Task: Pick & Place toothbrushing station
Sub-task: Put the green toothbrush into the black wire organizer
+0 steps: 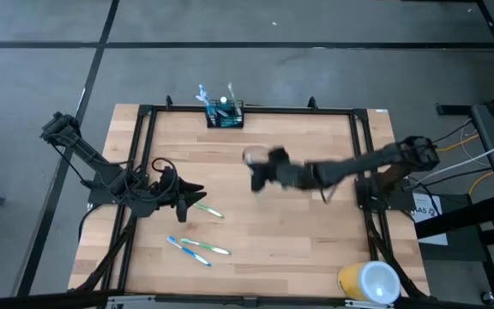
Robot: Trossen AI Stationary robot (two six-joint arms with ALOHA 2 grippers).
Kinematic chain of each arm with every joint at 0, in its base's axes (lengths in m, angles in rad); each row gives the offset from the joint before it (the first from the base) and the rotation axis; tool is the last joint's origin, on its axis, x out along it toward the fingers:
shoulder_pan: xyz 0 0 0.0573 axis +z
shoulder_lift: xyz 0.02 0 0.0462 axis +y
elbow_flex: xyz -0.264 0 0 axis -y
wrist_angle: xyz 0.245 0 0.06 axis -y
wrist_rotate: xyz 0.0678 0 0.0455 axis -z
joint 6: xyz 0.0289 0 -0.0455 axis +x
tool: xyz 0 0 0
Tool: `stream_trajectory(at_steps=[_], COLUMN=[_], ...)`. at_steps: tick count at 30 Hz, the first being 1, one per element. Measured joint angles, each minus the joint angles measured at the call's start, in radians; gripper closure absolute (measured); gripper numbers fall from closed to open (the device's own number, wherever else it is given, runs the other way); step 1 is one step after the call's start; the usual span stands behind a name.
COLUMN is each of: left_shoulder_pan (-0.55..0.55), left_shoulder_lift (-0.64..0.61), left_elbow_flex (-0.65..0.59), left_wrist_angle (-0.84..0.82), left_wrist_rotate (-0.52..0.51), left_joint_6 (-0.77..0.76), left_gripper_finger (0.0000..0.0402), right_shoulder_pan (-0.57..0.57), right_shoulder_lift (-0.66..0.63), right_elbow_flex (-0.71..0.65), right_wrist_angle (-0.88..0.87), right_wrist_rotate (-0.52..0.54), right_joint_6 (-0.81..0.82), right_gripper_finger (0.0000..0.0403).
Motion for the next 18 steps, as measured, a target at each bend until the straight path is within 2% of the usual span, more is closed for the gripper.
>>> stream_trajectory(at_steps=[6,9,13,18], left_shoulder_pan=[-0.008,-0.014,-0.014,-0.013], left_shoulder_lift=[0.0,0.0,0.0,0.0], left_elbow_flex=[0.0,0.0,0.0,0.0], left_wrist_angle=[0.0,0.0,0.0,0.0], left_wrist_rotate=[-0.044,-0.085,-0.104,-0.107], left_joint_6=[-0.012,-0.014,-0.026,-0.026], left_gripper_finger=[0.0261,0.0261,0.0261,0.0261], right_shoulder_pan=[-0.307,-0.434,-0.574,-0.663], right_shoulder_lift=[0.002,0.029,0.092,0.24], right_elbow_flex=[0.0,0.0,0.013,0.166], right_wrist_angle=[0.247,0.33,0.444,0.452], right_wrist_rotate=[-0.301,-0.451,-0.597,-0.77], right_joint_6=[-0.285,-0.32,-0.335,-0.385], right_gripper_finger=[0.0393,0.0393,0.0393,0.0393])
